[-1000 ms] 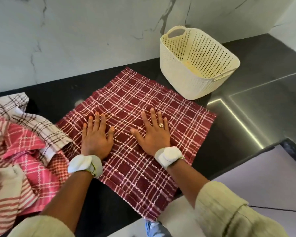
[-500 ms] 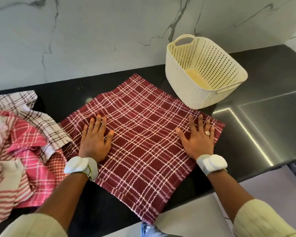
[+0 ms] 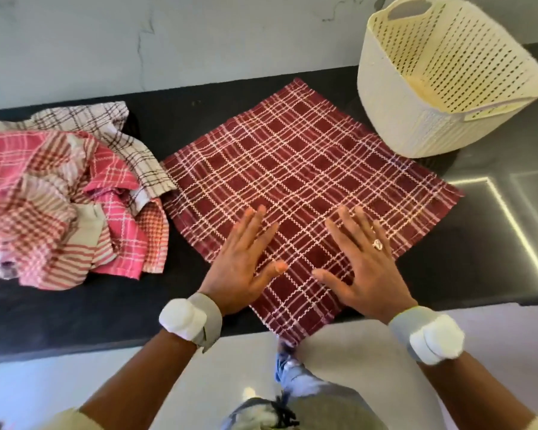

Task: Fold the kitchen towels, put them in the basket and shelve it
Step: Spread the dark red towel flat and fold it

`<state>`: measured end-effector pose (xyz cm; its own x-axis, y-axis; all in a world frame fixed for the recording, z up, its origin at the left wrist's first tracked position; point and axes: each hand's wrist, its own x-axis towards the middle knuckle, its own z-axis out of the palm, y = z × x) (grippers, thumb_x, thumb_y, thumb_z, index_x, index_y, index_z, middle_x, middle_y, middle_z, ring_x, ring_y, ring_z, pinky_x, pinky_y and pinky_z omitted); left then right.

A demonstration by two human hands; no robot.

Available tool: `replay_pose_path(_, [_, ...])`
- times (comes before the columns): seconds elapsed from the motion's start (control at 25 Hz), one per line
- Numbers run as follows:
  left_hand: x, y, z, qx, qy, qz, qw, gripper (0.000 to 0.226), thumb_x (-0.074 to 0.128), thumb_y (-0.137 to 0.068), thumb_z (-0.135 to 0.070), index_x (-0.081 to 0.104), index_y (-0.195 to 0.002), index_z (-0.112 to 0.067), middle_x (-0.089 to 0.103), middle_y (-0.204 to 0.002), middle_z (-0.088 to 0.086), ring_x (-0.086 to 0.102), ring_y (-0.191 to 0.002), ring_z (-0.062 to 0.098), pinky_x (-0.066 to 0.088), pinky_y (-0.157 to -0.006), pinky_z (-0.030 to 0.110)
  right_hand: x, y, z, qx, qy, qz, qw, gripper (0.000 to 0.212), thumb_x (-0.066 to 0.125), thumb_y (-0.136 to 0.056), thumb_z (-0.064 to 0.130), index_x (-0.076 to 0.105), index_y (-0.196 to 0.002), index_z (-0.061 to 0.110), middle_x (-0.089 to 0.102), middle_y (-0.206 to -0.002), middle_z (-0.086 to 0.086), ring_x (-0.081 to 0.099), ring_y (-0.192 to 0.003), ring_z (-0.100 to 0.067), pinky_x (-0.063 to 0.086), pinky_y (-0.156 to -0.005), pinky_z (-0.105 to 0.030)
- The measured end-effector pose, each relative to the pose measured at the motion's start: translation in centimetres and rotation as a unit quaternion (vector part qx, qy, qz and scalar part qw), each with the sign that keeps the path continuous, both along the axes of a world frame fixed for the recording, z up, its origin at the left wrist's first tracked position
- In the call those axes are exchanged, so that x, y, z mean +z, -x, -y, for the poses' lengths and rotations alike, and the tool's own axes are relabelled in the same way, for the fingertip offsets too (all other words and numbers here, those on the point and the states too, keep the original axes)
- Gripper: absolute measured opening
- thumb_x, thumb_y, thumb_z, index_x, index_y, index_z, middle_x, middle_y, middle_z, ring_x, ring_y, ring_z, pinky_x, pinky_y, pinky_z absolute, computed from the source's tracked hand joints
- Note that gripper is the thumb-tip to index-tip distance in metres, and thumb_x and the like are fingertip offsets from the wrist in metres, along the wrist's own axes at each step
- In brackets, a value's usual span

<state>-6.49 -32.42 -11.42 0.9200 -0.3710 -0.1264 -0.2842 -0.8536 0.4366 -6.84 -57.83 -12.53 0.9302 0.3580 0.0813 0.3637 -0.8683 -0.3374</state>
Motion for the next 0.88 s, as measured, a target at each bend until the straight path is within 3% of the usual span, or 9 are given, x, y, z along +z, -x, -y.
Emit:
replay_pose_path(0.08, [-0.2,1.7,-0.3,-0.051,-0.036,-0.048,0.997,0.09,0.028,-0.083,-0.081,-0.006,-0.153,-0.034,-0.026,-0.157,-0.01,-0.028,-0.142,0.01,-0.005,-0.121,0.044,-0.2,1.4,0.1,0.055,0.009,-0.029,0.998,0.094,0.041,-0.082,0.078,0.018,-0.154,0.021,0.0,-0.163,-0.001,-0.009,-0.149,-0.021,0.004,-0.119,-0.054])
replay_pose_path(0.2, [-0.7,4.5,-1.1,-0.132,-0.143,-0.046,0.98,0.113,0.039,-0.069,-0.09,-0.024,-0.147,-0.039,-0.033,-0.153,-0.012,-0.033,-0.14,0.015,-0.018,-0.117,0.043,-1.1,3.5,0.8,0.112,0.095,-0.071,0.987,0.11,0.037,-0.071,0.09,-0.002,-0.154,0.028,-0.013,-0.161,0.001,-0.018,-0.147,-0.02,-0.007,-0.119,-0.046])
replay_pose_path(0.28, [-1.9,7.1,-1.2,-0.129,-0.169,-0.006,0.977,0.105,0.044,-0.078,-0.08,-0.023,-0.147,-0.039,-0.027,-0.156,-0.009,-0.026,-0.144,0.02,-0.013,-0.118,0.047,-2.0,5.1,1.4,0.13,0.132,-0.032,0.982,0.102,0.049,-0.078,0.076,-0.004,-0.153,0.032,-0.006,-0.162,-0.001,-0.009,-0.149,-0.022,-0.005,-0.12,-0.044])
replay_pose_path(0.36, [-2.9,9.1,-0.7,-0.077,-0.121,0.065,0.988,0.08,0.042,-0.089,-0.065,0.002,-0.153,-0.038,0.001,-0.162,-0.006,-0.001,-0.149,0.023,0.007,-0.12,0.051,-2.4,6.1,1.9,0.118,0.099,-0.001,0.988,0.09,0.064,-0.082,0.049,0.013,-0.153,0.032,0.013,-0.161,-0.001,0.007,-0.149,-0.024,0.005,-0.12,-0.044])
replay_pose_path(0.48, [-2.7,11.6,1.0,-0.018,-0.002,0.122,0.992,0.055,0.033,-0.095,-0.058,0.045,-0.141,-0.031,0.046,-0.146,-0.007,0.037,-0.138,0.018,0.029,-0.114,0.042,-1.9,7.5,2.7,0.107,0.006,0.001,0.994,0.065,0.068,-0.081,0.024,0.045,-0.142,0.028,0.042,-0.15,0.0,0.033,-0.141,-0.021,0.025,-0.117,-0.044])
replay_pose_path(0.56, [-1.0,12.0,1.4,0.022,0.094,0.097,0.991,0.046,0.036,-0.097,-0.054,0.056,-0.127,-0.026,0.064,-0.121,-0.005,0.057,-0.113,0.015,0.045,-0.099,0.034,-0.6,7.4,3.4,0.05,-0.096,-0.023,0.994,0.051,0.066,-0.08,0.007,0.061,-0.129,0.022,0.061,-0.132,-0.001,0.052,-0.125,-0.021,0.04,-0.108,-0.042])
replay_pose_path(0.64, [1.6,10.6,1.8,0.042,0.161,0.064,0.984,0.032,0.041,-0.098,-0.048,0.057,-0.115,-0.027,0.068,-0.098,-0.005,0.063,-0.086,0.013,0.052,-0.079,0.036,1.7,6.0,3.8,0.012,-0.167,-0.032,0.985,0.045,0.062,-0.079,-0.002,0.067,-0.12,0.018,0.069,-0.116,-0.003,0.062,-0.109,-0.02,0.047,-0.1,-0.038])
replay_pose_path(0.76, [5.1,6.3,2.5,0.099,0.253,0.059,0.961,0.025,0.049,-0.094,-0.05,0.057,-0.104,-0.03,0.066,-0.081,-0.003,0.061,-0.07,0.021,0.051,-0.069,0.047,5.2,1.5,3.8,-0.002,-0.223,-0.062,0.973,0.024,0.072,-0.081,0.009,0.074,-0.104,0.016,0.073,-0.1,-0.001,0.066,-0.091,-0.011,0.052,-0.087,-0.026])
replay_pose_path(0.88, [7.8,0.3,2.7,0.124,0.247,0.02,0.961,0.043,0.054,-0.078,-0.07,0.062,-0.096,-0.032,0.07,-0.088,-0.001,0.065,-0.079,0.026,0.055,-0.074,0.045,7.2,-4.9,3.8,0.004,-0.195,-0.103,0.975,0.016,0.077,-0.079,0.033,0.076,-0.087,0.019,0.074,-0.085,-0.001,0.068,-0.08,-0.015,0.053,-0.078,-0.033])
